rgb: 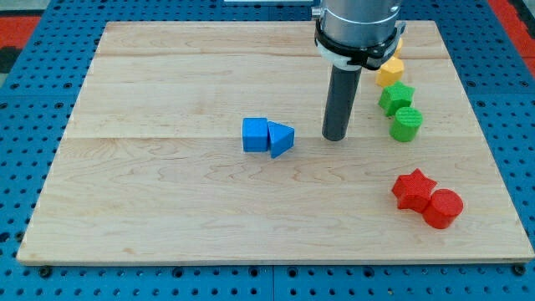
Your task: Separate the blue triangle from the blue cube
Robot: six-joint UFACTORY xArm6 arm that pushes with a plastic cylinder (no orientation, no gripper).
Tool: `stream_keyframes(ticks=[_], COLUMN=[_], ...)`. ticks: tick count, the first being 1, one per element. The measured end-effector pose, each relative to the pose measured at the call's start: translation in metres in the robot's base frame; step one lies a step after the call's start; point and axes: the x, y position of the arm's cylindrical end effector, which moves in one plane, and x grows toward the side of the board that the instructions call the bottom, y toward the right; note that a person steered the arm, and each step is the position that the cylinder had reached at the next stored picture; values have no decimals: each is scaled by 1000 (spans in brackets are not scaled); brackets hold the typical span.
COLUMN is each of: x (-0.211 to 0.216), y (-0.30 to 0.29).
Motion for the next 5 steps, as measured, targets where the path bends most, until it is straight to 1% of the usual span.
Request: stream_keyframes(ticks=[1,2,3,4,5], x=[-34,-78,-34,-18,-34], y=[-42,-108,-140,-140,-130])
